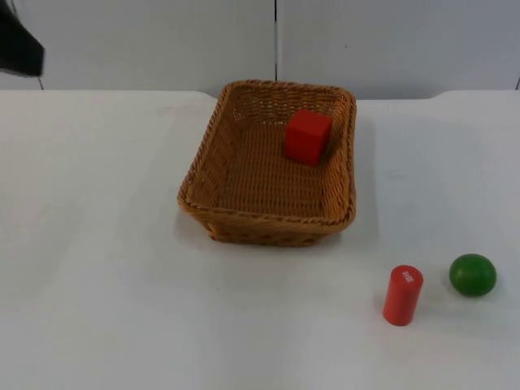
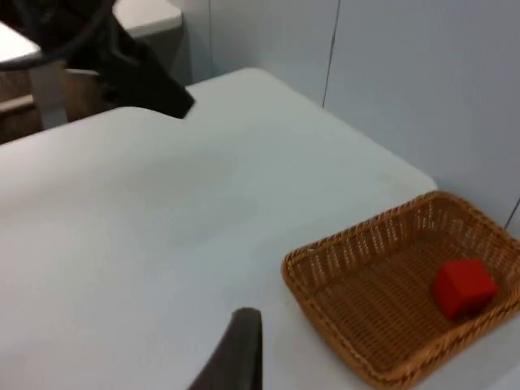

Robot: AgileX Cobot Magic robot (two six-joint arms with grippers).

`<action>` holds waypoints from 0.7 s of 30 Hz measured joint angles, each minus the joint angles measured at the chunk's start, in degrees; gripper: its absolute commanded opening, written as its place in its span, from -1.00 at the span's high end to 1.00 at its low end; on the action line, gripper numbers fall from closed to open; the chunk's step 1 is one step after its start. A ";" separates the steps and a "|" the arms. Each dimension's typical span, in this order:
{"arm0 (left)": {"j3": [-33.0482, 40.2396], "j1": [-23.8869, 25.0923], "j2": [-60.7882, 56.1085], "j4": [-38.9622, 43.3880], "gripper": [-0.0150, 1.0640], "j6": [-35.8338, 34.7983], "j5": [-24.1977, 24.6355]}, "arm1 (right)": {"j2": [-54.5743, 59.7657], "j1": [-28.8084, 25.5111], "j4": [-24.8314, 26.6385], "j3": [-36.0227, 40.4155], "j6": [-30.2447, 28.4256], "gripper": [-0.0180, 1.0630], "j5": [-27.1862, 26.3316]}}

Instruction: Pick up the basket with the left hand and place the object to the left of the red cylinder into the basket with the right hand.

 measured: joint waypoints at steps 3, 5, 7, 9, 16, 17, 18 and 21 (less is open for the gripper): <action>3.93 0.00 -11.04 0.00 -0.97 0.00 0.43 | -4.02 0.00 0.00 2.41 0.89 -0.63 -0.03; 5.44 0.00 -14.82 0.00 -0.97 0.00 1.07 | -5.42 0.00 0.00 3.51 1.46 -0.63 -0.03; 7.46 0.00 -22.08 0.00 -0.97 0.00 3.24 | -7.94 0.00 0.00 5.94 2.41 -0.63 -0.03; 8.99 0.00 -28.22 0.02 -0.97 0.00 5.91 | -10.69 0.00 0.00 8.34 3.39 -0.63 -0.03; 11.38 0.00 -43.25 5.43 -0.97 -5.43 13.33 | -17.34 0.00 0.00 12.89 5.43 -0.63 2.33; 11.45 0.00 -45.76 7.34 -0.97 -7.35 14.74 | -18.50 0.00 0.00 13.32 5.52 -0.63 3.59; 11.45 0.00 -48.17 10.26 -0.97 -9.35 16.14 | -19.37 0.00 0.00 13.51 5.67 -0.63 5.25; 11.45 0.00 -52.46 14.79 -0.97 -13.05 18.92 | -21.34 0.00 0.00 13.76 6.04 -0.63 8.21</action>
